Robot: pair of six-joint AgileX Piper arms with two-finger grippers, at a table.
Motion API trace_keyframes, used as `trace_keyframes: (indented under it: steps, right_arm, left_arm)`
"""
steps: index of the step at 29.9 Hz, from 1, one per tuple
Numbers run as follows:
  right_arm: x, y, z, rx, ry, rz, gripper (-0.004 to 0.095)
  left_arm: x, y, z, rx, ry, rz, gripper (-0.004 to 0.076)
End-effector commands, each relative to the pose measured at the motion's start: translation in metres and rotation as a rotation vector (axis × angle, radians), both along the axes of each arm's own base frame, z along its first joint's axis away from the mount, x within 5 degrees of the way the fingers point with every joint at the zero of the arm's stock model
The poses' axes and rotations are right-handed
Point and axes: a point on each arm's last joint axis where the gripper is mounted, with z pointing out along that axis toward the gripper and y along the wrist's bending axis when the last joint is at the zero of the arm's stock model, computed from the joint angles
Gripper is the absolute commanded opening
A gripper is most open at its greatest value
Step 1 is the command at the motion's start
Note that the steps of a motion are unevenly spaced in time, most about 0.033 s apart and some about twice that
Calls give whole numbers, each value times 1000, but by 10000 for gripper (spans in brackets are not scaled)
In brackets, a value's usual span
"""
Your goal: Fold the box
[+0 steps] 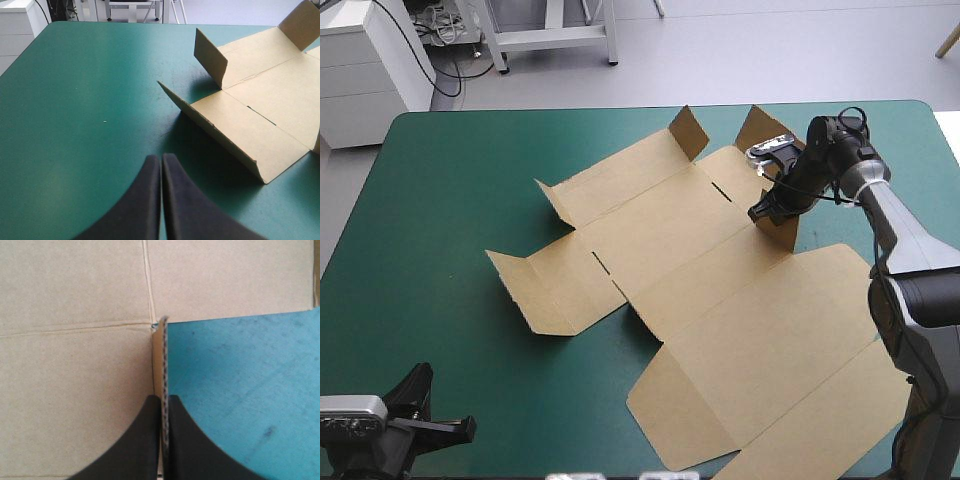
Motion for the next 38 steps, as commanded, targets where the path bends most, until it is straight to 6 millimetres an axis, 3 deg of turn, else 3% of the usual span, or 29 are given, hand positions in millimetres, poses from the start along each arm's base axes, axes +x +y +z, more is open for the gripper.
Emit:
trace_keyframes:
  steps: [1, 6, 17, 22, 31, 38]
  right_arm:
    - [-4, -2, 30, -1, -104, 36, -21]
    - [-5, 18, 35, -42, -147, 209, -22]
    - [-27, 116, 72, -122, -366, 767, -22]
    - [-36, 147, 74, -177, -464, 999, -22]
    - [-31, 187, 50, -183, -549, 1102, -22]
    - [-33, 208, 46, -170, -621, 1114, -22]
  left_arm:
    - [-3, -1, 13, -12, -105, 9, -8]
    - [-3, -1, 13, -12, -105, 9, -8]
    - [-3, -1, 13, -12, -105, 9, -8]
    - [-3, -1, 13, -12, -105, 9, -8]
    - [-3, -1, 13, -12, -105, 9, -8]
    - [-3, -1, 13, -14, -106, 8, -8]
